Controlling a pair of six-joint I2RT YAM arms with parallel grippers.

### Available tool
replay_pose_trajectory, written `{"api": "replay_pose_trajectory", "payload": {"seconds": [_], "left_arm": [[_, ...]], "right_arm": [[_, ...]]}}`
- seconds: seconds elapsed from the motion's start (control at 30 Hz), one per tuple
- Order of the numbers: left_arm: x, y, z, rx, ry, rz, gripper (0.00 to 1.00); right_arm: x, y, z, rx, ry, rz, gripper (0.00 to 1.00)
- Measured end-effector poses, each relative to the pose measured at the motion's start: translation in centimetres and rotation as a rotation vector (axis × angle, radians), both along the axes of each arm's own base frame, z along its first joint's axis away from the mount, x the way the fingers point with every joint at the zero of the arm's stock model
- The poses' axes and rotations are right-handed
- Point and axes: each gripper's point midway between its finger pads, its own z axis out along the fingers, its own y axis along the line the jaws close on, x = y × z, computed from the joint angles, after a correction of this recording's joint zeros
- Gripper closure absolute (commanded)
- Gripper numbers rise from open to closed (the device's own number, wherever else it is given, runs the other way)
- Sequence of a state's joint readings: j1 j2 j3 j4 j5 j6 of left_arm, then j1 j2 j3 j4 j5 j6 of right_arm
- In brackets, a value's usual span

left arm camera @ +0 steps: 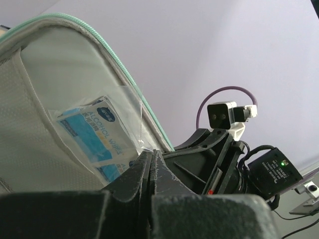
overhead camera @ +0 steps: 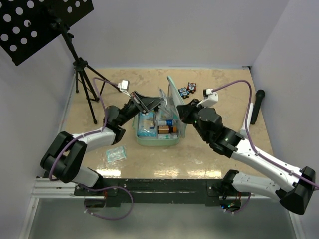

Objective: Organize the medicine kit
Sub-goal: Place the medical item at the medicine box.

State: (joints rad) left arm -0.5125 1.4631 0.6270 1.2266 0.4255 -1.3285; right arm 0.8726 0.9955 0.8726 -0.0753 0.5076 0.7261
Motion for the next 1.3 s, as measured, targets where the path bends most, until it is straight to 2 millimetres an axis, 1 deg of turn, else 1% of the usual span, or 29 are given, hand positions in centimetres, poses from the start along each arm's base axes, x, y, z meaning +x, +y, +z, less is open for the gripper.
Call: {"api": "replay_pose_trajectory", "payload": {"seconds": [0.07,0.23,0.3,0.4,0.5,0.57,0.67,0.7,0.73,0.8,0.87,1.0,1.07,1.13,1.23,1.3], "left_arm": [[0.0,-0.1,-0.1,0.003,0.0,-0.005,1.0],[0.0,-0.3,1.1,0.0,-0.041,-0.014,1.0],[0.0,-0.4,1.8,-0.002,-0.061,-0.016,1.0],[-0.1,-0.6,2.6,0.001,-0.09,-0.025,1.0],[0.0,-0.8,2.8,0.006,-0.104,-0.032,1.0],[0.1,-1.0,2.4,0.019,-0.101,-0.036,1.0],[0.6,-1.3,1.1,0.05,-0.079,-0.04,1.0],[0.7,-1.4,0.8,0.056,-0.073,-0.041,1.0],[1.0,-1.7,-0.4,0.084,-0.052,-0.044,1.0],[1.1,-1.8,-0.7,0.091,-0.048,-0.045,1.0],[1.2,-1.9,-0.8,0.098,-0.047,-0.048,1.0],[1.6,-2.2,-0.7,0.105,-0.057,-0.055,1.0],[1.7,-2.3,-0.7,0.109,-0.062,-0.055,1.0],[1.8,-2.4,-1.0,0.113,-0.059,-0.057,1.0],[1.9,-2.5,-1.5,0.122,-0.052,-0.061,1.0],[2.0,-2.6,-1.8,0.127,-0.048,-0.062,1.0]], "right_arm": [[0.1,-0.1,-0.1,-0.007,0.005,-0.009,0.86],[0.4,-0.1,-0.1,-0.033,0.018,-0.025,0.71],[0.4,-0.2,-0.5,-0.052,0.03,-0.024,0.66],[0.3,-0.3,-1.1,-0.084,0.05,-0.023,0.63],[0.2,-0.3,-1.6,-0.113,0.069,-0.021,0.6],[0.2,-0.3,-1.9,-0.131,0.08,-0.021,0.57],[0.3,-0.4,-2.2,-0.168,0.098,-0.022,0.48],[0.4,-0.5,-2.5,-0.183,0.106,-0.023,0.46],[0.6,-0.6,-2.7,-0.213,0.12,-0.027,0.45],[0.7,-0.8,-2.7,-0.226,0.125,-0.027,0.44],[1.1,-1.2,-2.2,-0.239,0.126,-0.038,0.43],[2.8,-2.7,-1.0,-0.242,0.119,-0.082,0.42],[3.4,-3.3,-0.4,-0.24,0.113,-0.092,0.41],[3.9,-3.7,0.4,-0.239,0.101,-0.1,0.38],[4.3,-3.4,1.3,-0.238,0.086,-0.086,0.34],[4.5,-2.8,1.7,-0.24,0.08,-0.062,0.34]]}}
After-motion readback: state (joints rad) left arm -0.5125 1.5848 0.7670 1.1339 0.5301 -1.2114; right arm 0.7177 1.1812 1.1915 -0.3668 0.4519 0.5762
